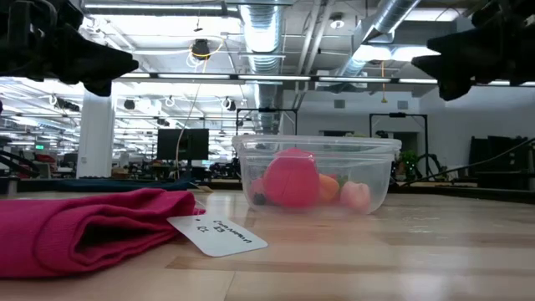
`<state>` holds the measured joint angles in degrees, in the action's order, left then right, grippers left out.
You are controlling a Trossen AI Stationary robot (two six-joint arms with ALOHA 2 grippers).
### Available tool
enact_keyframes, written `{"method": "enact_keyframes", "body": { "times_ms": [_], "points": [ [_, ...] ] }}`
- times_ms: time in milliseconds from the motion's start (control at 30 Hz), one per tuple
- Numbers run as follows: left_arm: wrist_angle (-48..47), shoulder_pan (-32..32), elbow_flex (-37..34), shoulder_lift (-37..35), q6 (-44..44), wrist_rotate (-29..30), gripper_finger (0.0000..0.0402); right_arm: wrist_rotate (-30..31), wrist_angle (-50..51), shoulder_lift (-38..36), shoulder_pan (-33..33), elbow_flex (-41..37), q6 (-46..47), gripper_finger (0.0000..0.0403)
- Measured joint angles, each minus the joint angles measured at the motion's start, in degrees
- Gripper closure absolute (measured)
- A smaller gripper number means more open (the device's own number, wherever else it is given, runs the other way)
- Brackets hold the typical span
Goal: Pick and placing Produce into tupperware
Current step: Return to Home Position
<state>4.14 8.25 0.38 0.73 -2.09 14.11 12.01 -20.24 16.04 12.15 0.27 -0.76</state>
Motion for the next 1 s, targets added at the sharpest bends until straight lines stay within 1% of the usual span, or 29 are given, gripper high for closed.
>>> {"method": "enact_keyframes", "body": {
  "times_ms": [67,200,233,300,400,433,467,567,633,733,867,1000],
  "points": [
    [0.0,0.0,0.0,0.0,0.07,0.0,0.0306,-0.59,0.21,-0.92,-0.04,0.0,1.3,0.0179],
    [0.0,0.0,0.0,0.0,-0.57,0.0,0.0306,-5.52,0.36,-2.5,0.64,0.0,3.85,0.0179],
    [0.0,0.0,0.0,0.0,-0.47,0.0,0.0306,-5.97,0.96,-3.22,0.86,0.0,4.54,0.0179],
    [0.0,0.0,0.0,0.0,0.22,0.0,0.0306,-5.21,3.0,-5.14,1.11,-0.01,4.86,0.0179],
    [0.0,0.0,0.0,0.0,0.17,0.0,0.0306,-0.31,6.39,-7.36,0.94,0.0,5.22,0.0179],
    [0.02,0.0,0.0,0.0,-0.26,0.0,0.0306,0.21,6.35,-8.21,0.78,0.0,4.84,0.0179],
    [0.0,0.0,0.0,0.0,-0.59,0.0,0.0306,-0.2,6.13,-9.22,0.78,0.0,3.83,0.0179],
    [0.0,-0.01,-0.02,0.0,-0.26,0.0,0.0306,-4.4,6.7,-12.76,1.21,0.0,0.72,0.0179],
    [0.0,0.0,0.0,0.0,0.43,0.0,0.0306,-5.12,8.17,-16.02,1.38,-0.01,0.46,0.0179],
    [-0.02,-0.02,0.0,0.06,0.65,0.0,0.0306,-3.09,11.19,-15.86,1.21,0.12,0.69,0.0179],
    [-0.01,-0.01,-0.01,0.07,0.73,0.0,0.0306,2.47,15.24,-15.92,0.55,0.17,2.62,0.0179],
    [-0.02,0.0,-0.01,0.09,0.75,0.0,0.0306,2.87,17.93,-15.86,-1.07,0.3,5.51,0.0179]
  ]
}}
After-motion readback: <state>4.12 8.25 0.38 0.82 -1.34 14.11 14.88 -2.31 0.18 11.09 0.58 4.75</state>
